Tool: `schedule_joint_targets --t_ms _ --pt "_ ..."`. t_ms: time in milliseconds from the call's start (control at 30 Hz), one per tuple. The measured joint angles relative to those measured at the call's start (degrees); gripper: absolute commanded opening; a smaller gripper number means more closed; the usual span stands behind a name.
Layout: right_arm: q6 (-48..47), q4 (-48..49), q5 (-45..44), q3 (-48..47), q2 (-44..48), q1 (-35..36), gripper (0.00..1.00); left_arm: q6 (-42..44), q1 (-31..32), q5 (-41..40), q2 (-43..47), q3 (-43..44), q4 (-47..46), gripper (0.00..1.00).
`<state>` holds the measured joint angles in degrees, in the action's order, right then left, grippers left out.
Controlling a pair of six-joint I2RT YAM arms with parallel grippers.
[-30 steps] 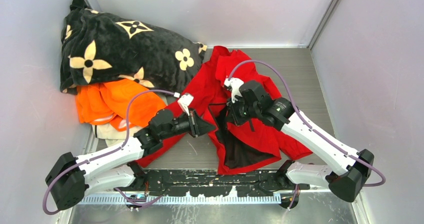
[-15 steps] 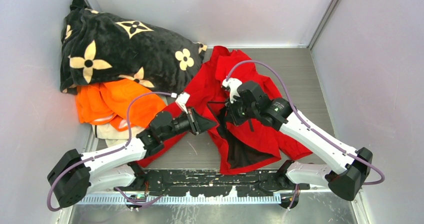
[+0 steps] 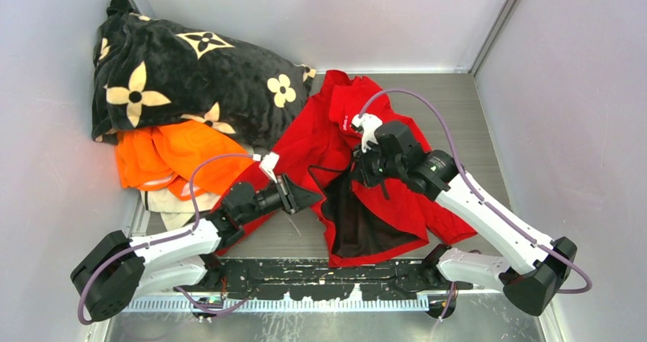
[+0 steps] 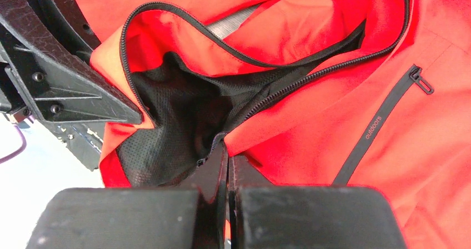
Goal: Zip up the jacket
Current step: Insert the zipper into the jacket.
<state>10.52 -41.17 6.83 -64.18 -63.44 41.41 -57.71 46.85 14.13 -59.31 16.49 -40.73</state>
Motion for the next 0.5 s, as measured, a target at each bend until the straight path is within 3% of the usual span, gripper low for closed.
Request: schedule_joint_targets --t_ms 367,433,467,500 --pt "0.8 0.8 1.8 4.2 1.7 -0.3 0.01 -3.3 0.0 -2.8 1.3 -6.1 0.9 0.32" --pt "0.9 0.9 2.0 4.3 1.7 -0.3 0.01 -3.4 0.0 -3.1 1.3 -6.1 0.8 0.28" --pt "0.9 0.9 2.1 4.4 1.7 -0.3 0.01 -3.4 0.0 -3.2 1.3 -6.1 0.8 0.23" --pt "1.0 1.0 2.2 4.5 1.7 -0.3 0.01 -3.5 0.0 -3.2 1.3 -6.1 0.7 0.10"
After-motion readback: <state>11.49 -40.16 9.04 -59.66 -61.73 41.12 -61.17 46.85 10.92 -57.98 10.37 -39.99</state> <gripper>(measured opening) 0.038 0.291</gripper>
